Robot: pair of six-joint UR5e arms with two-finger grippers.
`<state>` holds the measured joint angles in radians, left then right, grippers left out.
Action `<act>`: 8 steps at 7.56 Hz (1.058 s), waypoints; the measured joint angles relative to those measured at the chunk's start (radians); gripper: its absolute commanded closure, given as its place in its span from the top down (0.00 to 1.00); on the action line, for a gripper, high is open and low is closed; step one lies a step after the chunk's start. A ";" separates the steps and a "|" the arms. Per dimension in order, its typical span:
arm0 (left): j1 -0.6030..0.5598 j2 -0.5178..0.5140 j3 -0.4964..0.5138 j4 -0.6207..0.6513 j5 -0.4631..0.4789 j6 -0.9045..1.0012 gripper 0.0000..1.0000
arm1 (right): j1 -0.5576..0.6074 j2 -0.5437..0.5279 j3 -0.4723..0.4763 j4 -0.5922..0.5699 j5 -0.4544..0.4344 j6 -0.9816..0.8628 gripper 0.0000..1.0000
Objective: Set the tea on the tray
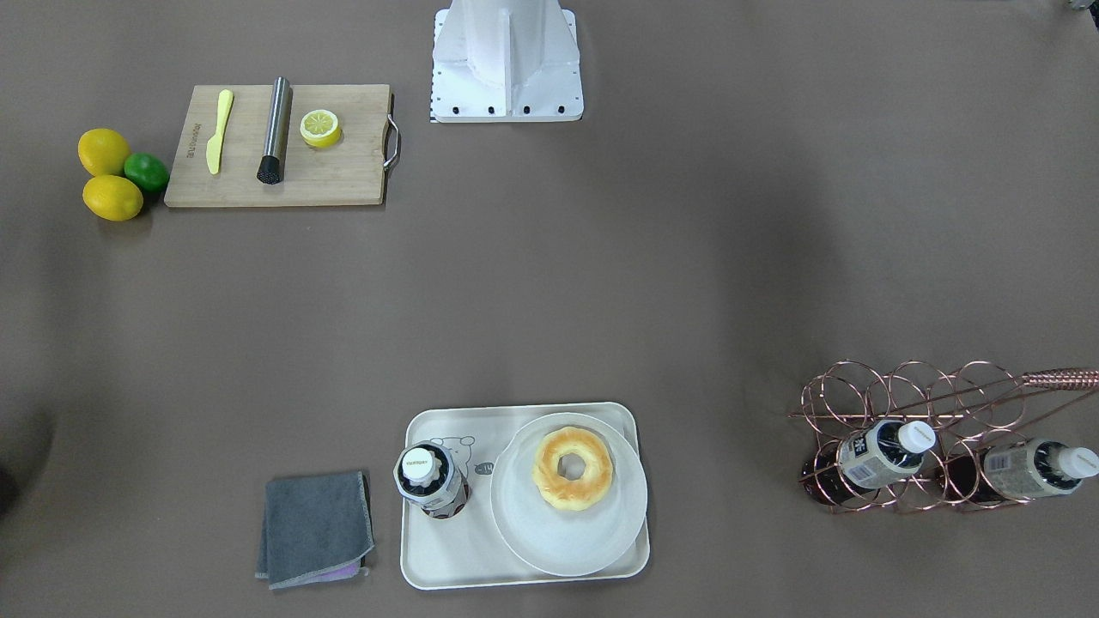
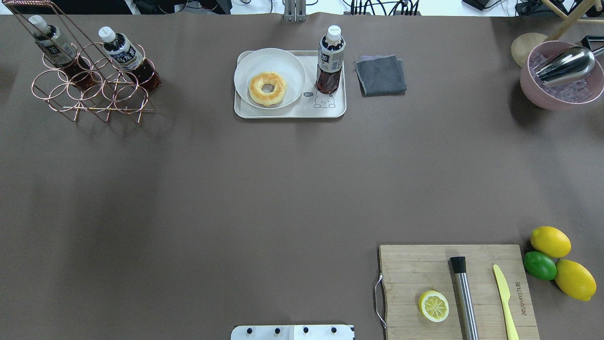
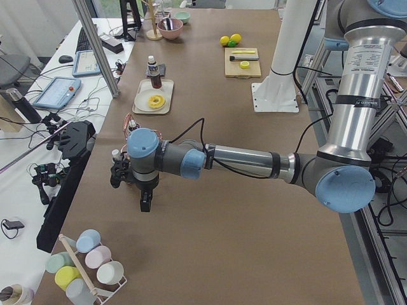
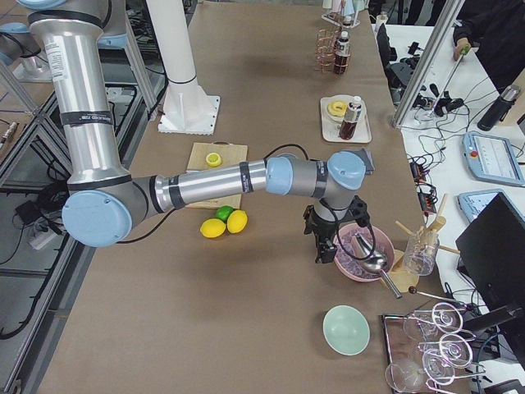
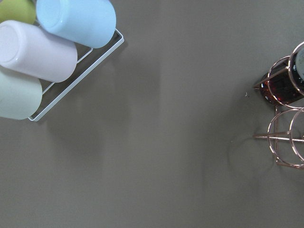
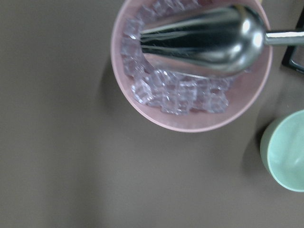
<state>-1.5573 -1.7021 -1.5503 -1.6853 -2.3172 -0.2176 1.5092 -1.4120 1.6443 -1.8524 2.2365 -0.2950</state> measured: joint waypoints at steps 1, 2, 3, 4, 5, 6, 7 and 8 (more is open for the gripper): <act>-0.013 0.028 -0.008 0.001 0.000 0.029 0.98 | 0.028 -0.030 -0.002 0.003 0.022 -0.014 1.00; -0.036 0.048 -0.014 0.003 0.001 0.049 0.98 | 0.045 -0.047 0.001 0.006 0.039 -0.015 1.00; -0.052 0.065 -0.016 0.004 0.001 0.059 0.98 | 0.053 -0.055 0.001 0.006 0.048 -0.013 1.00; -0.062 0.082 -0.024 0.004 0.000 0.062 0.98 | 0.057 -0.057 -0.001 0.007 0.052 -0.011 1.00; -0.067 0.102 -0.040 0.004 0.000 0.063 0.98 | 0.058 -0.057 -0.004 0.007 0.053 -0.011 1.00; -0.069 0.115 -0.049 0.004 0.001 0.064 0.98 | 0.058 -0.056 -0.006 0.007 0.053 -0.012 1.00; -0.069 0.120 -0.052 0.004 0.001 0.064 0.98 | 0.059 -0.057 -0.007 0.007 0.053 -0.011 1.00; -0.068 0.120 -0.050 0.004 0.001 0.064 0.98 | 0.061 -0.057 -0.007 0.007 0.052 -0.007 1.00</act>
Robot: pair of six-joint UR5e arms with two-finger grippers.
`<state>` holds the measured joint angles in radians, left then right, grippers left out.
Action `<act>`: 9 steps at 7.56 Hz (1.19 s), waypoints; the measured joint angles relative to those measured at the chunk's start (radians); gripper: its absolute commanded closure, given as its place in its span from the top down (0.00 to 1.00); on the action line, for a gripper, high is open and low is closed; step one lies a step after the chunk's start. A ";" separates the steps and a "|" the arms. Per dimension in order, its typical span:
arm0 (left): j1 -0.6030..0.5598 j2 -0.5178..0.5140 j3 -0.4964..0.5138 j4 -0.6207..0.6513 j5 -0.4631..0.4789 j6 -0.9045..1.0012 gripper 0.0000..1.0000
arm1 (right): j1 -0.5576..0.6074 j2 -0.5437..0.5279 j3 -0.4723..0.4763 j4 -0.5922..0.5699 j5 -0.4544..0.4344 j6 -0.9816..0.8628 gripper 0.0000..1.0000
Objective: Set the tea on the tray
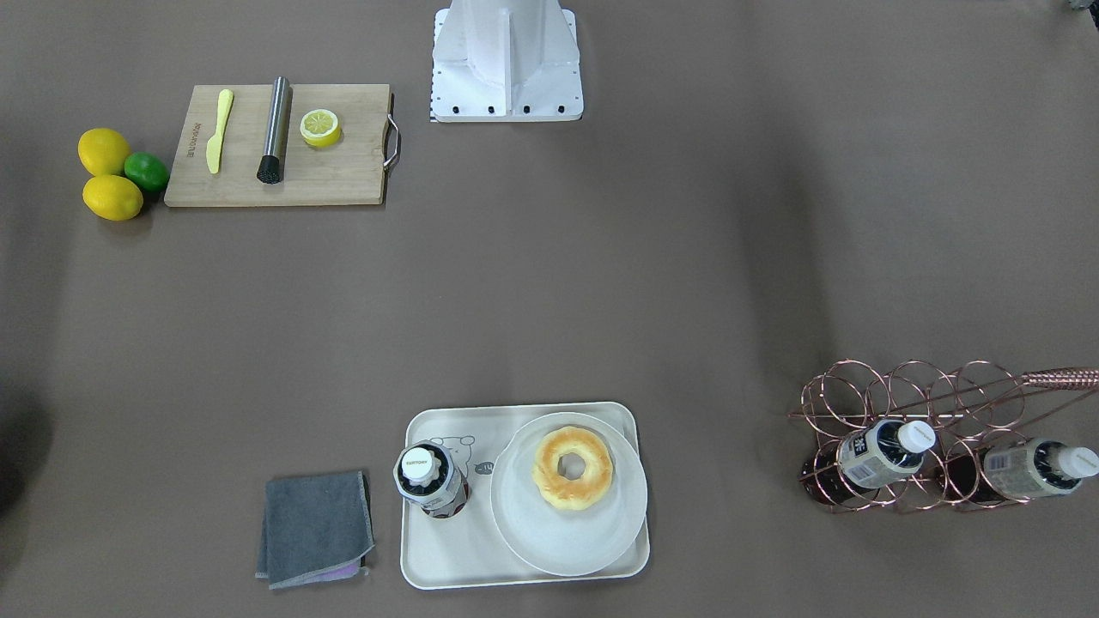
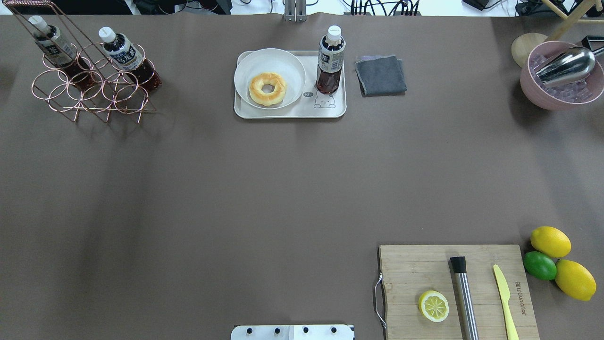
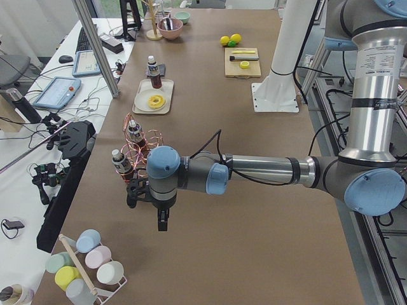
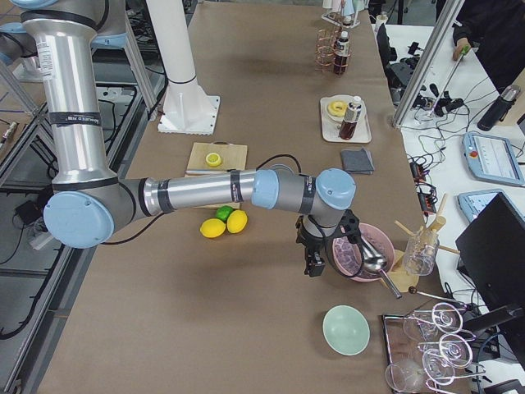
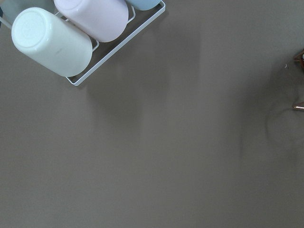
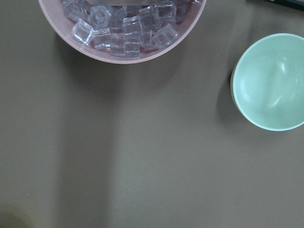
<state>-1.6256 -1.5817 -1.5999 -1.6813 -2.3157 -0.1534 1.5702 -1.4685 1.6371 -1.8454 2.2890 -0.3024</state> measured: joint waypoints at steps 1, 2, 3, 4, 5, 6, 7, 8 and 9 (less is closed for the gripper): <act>0.000 -0.001 0.001 0.000 0.000 0.000 0.98 | 0.003 0.001 0.000 0.000 0.000 0.003 1.00; 0.001 -0.003 0.001 0.000 0.000 0.000 0.98 | 0.006 0.004 0.000 0.000 0.000 0.011 1.00; 0.001 -0.004 0.001 0.000 0.000 0.000 0.98 | 0.007 0.008 -0.001 0.000 0.000 0.022 1.00; 0.001 -0.007 -0.001 0.000 0.000 0.001 0.98 | 0.008 0.010 -0.001 0.000 0.000 0.032 1.00; 0.001 -0.010 -0.002 0.000 0.000 0.001 0.98 | 0.008 0.011 -0.002 0.000 0.001 0.036 1.00; 0.002 -0.012 -0.002 0.000 0.000 0.000 0.98 | 0.008 0.011 -0.002 0.003 0.000 0.037 1.00; 0.002 -0.013 -0.003 0.000 0.000 0.000 0.98 | 0.008 0.011 -0.004 0.014 0.000 0.039 1.00; 0.003 -0.014 -0.004 0.000 0.000 0.000 0.98 | 0.008 0.011 -0.009 0.022 0.000 0.044 1.00; 0.003 -0.016 -0.004 0.000 -0.001 0.000 0.98 | 0.008 0.011 -0.013 0.025 0.001 0.047 1.00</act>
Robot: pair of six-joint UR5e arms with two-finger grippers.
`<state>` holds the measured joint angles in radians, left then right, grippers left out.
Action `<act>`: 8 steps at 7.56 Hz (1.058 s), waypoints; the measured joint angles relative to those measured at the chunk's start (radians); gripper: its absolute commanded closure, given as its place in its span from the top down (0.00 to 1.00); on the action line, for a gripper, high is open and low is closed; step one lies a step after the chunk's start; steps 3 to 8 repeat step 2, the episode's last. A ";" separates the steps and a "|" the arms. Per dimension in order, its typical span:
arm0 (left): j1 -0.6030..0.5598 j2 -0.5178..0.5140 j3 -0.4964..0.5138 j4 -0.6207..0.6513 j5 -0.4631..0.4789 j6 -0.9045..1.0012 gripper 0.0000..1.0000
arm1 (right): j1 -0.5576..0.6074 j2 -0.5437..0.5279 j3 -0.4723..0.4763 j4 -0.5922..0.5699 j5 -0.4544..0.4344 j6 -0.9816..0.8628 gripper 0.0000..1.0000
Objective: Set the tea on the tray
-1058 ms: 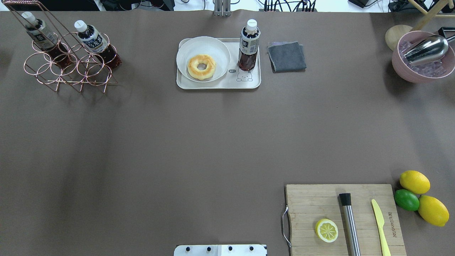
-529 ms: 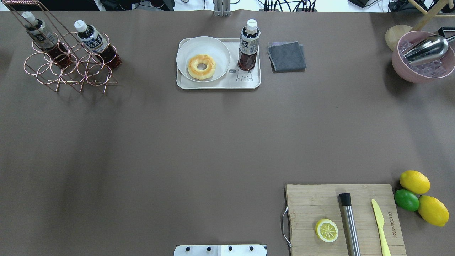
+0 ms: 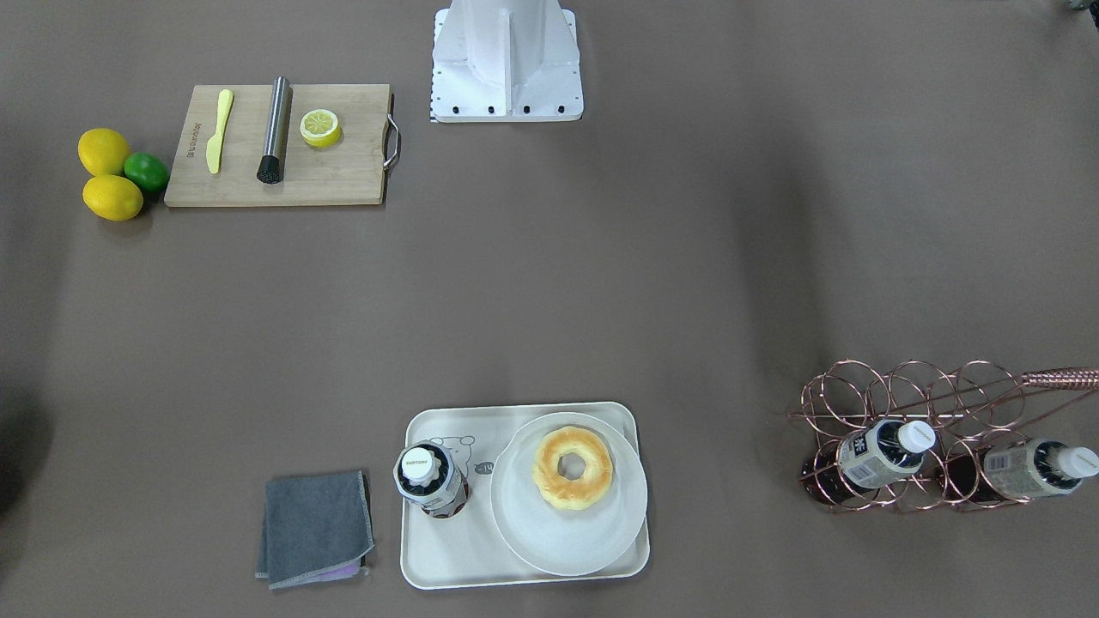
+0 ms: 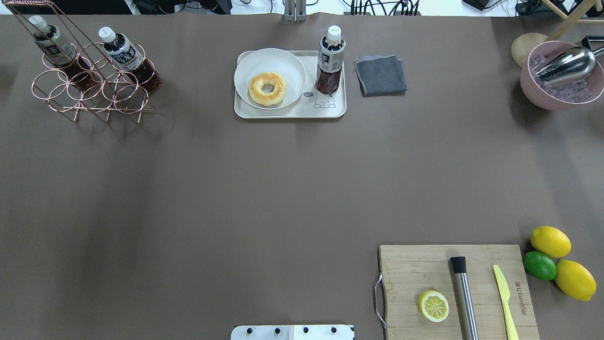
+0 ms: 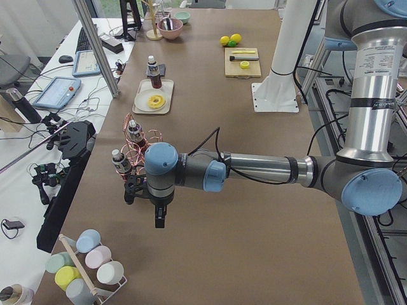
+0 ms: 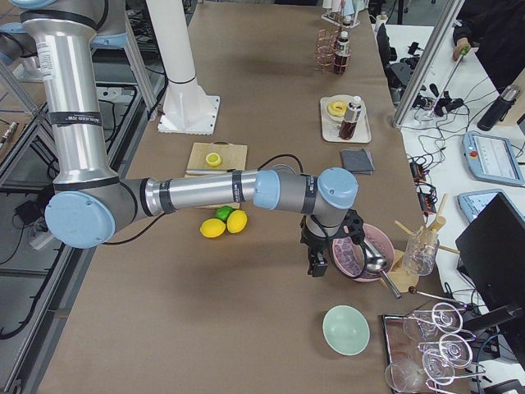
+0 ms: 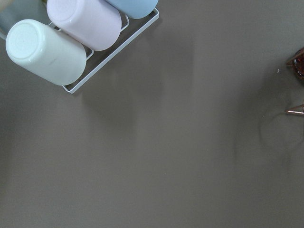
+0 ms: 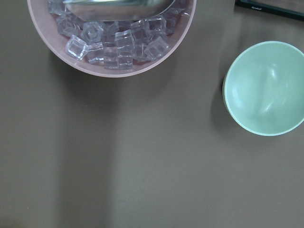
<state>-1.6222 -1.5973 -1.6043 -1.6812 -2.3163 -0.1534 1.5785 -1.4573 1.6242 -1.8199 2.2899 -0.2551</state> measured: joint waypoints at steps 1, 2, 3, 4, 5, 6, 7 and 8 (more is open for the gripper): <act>0.000 -0.003 -0.001 0.000 0.000 0.000 0.98 | 0.000 0.001 -0.002 0.001 0.001 0.002 1.00; 0.001 -0.006 0.000 0.000 0.000 0.000 0.98 | 0.000 0.001 -0.002 0.002 0.001 0.003 1.00; 0.001 -0.006 0.000 0.000 0.000 0.000 0.98 | 0.000 0.001 -0.002 0.002 0.001 0.003 1.00; 0.001 -0.006 0.000 0.000 0.000 0.000 0.98 | 0.000 0.001 -0.002 0.002 0.001 0.003 1.00; 0.001 -0.006 0.000 0.000 0.000 0.000 0.98 | 0.000 0.001 -0.002 0.002 0.001 0.003 1.00; 0.001 -0.006 0.000 0.000 0.000 0.000 0.98 | 0.000 0.001 -0.002 0.002 0.001 0.003 1.00; 0.001 -0.006 0.000 0.000 0.000 0.000 0.98 | 0.000 0.001 -0.002 0.002 0.001 0.003 1.00; 0.001 -0.006 0.000 0.000 0.000 0.000 0.98 | 0.000 0.001 -0.002 0.002 0.001 0.003 1.00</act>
